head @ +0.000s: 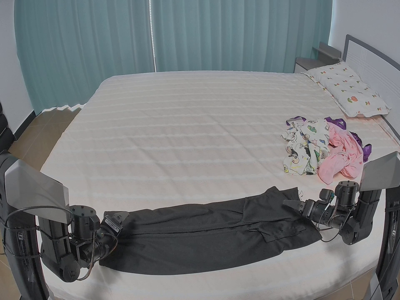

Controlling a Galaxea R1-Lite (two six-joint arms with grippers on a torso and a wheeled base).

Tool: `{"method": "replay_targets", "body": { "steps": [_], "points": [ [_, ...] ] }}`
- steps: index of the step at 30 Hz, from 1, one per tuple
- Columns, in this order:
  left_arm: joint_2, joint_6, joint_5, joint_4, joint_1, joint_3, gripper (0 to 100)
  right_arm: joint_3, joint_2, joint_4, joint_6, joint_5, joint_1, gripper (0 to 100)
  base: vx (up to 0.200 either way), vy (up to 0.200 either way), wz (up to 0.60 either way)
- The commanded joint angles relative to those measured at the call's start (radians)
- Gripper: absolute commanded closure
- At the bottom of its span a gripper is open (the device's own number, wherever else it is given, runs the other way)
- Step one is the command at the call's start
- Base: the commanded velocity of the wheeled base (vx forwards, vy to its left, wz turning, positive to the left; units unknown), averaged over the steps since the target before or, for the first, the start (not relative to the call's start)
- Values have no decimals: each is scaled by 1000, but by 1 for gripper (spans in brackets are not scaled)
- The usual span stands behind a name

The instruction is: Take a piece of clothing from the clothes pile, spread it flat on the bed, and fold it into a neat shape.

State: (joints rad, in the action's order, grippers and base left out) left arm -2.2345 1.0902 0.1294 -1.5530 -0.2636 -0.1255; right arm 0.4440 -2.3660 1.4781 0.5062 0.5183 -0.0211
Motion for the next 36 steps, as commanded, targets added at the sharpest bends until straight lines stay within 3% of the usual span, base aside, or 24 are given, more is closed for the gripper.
{"method": "replay_targets", "body": {
  "steps": [1, 2, 17, 24, 30, 36],
  "points": [
    [-10, 7, 1, -18, 11, 3, 0, -1, 5, 1, 0, 0, 1, 0, 0, 0, 0],
    [-7, 19, 1, -18, 12, 6, 100, -1, 5, 1, 0, 0, 1, 0, 0, 0, 0],
    [16, 22, 1, -18, 32, 23, 100, -47, 68, 48, 9, -60, 27, 0, 0, 0, 0],
    [49, 37, -5, -18, 32, 35, 100, -79, 125, 33, 98, -96, 59, 0, 0, 0, 0],
    [41, 39, -10, -18, 32, 33, 100, -93, 145, 22, 144, -195, -3, 0, 0, 0, 0],
    [41, 39, -11, -18, 32, 33, 100, -100, 185, -64, 268, -264, -112, 0, 0, 0, 0]
  ]
}}
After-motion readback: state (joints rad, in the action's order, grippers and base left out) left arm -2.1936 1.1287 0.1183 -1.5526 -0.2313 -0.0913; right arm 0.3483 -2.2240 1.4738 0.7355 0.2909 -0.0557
